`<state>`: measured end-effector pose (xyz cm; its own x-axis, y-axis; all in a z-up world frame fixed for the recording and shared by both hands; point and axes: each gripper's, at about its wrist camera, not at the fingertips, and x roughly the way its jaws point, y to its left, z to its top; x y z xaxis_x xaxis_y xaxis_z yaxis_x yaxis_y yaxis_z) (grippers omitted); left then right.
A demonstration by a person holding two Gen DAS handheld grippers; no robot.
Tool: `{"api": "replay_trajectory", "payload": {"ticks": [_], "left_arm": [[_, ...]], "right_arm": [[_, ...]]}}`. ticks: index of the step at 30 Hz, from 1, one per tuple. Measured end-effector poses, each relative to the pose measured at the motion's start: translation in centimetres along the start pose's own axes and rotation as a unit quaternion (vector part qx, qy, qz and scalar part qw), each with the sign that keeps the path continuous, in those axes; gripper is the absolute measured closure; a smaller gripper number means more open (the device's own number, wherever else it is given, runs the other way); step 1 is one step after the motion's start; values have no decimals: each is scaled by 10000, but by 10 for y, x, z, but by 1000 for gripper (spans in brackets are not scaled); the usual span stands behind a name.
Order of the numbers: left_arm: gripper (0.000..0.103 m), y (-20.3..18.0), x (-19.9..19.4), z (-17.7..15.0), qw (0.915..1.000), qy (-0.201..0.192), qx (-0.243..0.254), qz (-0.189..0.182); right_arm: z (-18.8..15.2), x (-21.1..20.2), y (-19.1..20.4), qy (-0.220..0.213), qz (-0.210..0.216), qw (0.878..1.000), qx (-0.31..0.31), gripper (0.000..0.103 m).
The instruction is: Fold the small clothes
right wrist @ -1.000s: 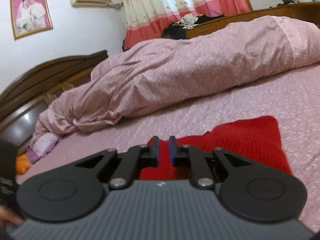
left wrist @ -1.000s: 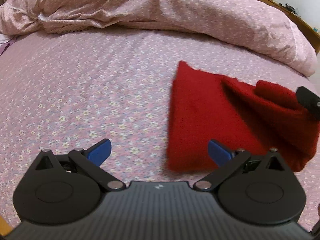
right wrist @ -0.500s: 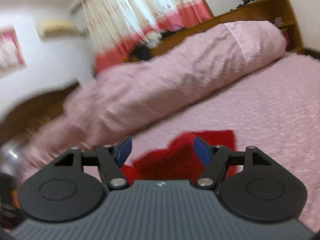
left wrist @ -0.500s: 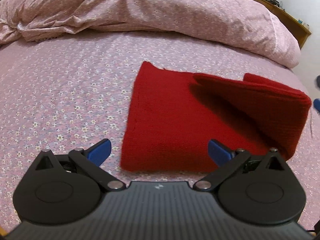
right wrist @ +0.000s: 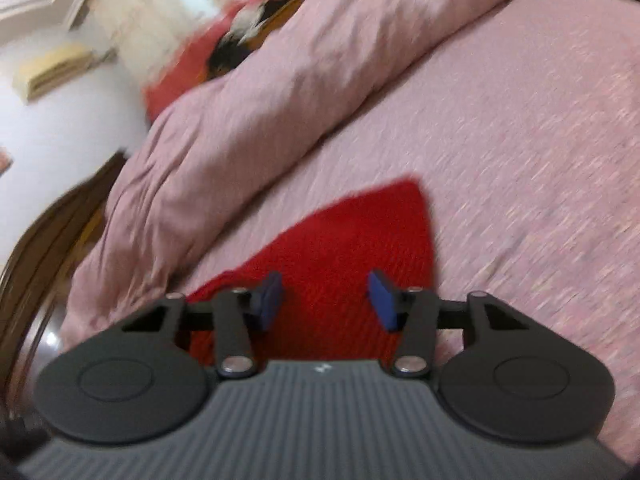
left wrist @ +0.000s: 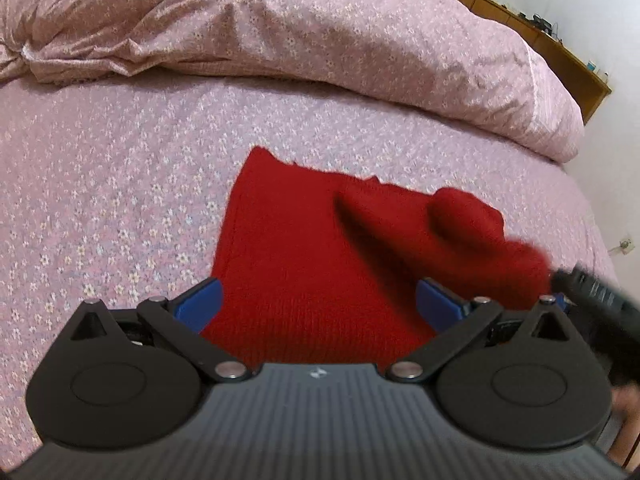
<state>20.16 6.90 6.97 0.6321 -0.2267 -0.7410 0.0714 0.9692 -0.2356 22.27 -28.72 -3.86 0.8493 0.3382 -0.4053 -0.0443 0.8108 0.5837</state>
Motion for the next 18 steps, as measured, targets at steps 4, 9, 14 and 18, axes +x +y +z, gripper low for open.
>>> {"api": "replay_trajectory", "payload": {"ticks": [4,9,14,18], "left_arm": [[0,5,5,9,9995,-90,-304,-60],[0,1,23,20,9963,-12,-727,-460],[0,-29,51,29,9949,292,-599,-756],[0,-53,75,31,9926,574,-611,-875]], "right_arm": [[-20,-2,35,51,266,9927,-1172,53],[-31,-5,42,95,428,9855,-1642,53],[-26,-6,30,80,597,9870,-1493,53],[-26,-7,31,39,594,9855,-1589,53]]}}
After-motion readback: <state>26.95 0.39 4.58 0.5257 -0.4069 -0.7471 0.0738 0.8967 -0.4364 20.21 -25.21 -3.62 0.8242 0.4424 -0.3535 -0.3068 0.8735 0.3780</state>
